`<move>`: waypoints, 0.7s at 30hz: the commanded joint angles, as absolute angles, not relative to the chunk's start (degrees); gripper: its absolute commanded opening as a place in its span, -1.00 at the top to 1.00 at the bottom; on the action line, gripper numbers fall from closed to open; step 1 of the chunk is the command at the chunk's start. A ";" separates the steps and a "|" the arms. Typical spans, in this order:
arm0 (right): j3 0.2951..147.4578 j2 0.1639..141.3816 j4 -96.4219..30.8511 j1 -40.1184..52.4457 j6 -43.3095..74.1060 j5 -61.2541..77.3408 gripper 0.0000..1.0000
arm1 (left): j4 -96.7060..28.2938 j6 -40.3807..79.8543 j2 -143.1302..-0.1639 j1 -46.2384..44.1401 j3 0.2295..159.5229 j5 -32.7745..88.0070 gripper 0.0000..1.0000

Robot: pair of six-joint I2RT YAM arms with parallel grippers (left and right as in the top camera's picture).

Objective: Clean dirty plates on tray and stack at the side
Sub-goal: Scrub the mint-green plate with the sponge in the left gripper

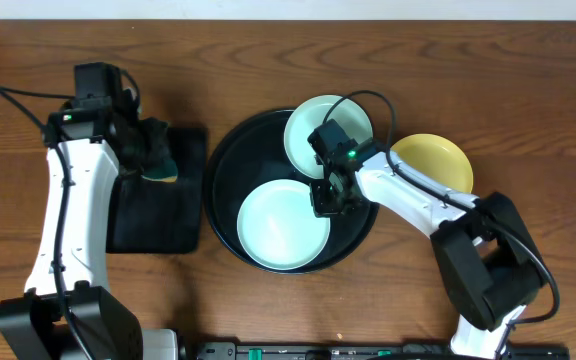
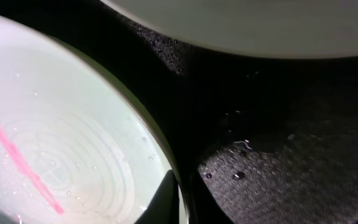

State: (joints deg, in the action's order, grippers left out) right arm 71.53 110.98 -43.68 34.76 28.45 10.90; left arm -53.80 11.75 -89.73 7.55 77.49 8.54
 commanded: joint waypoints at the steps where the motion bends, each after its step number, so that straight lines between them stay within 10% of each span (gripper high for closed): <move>1: 71.48 113.56 -43.57 35.55 28.95 11.53 0.98 | -53.95 11.70 -89.86 4.91 77.08 7.88 0.85; 21: 71.57 113.47 -43.90 35.07 34.04 9.34 0.98 | -45.98 33.85 -90.02 -13.45 63.13 5.96 0.85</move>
State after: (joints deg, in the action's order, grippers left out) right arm 71.57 111.85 -43.64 34.74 32.27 12.21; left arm -49.12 27.20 -89.80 -10.04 67.51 7.38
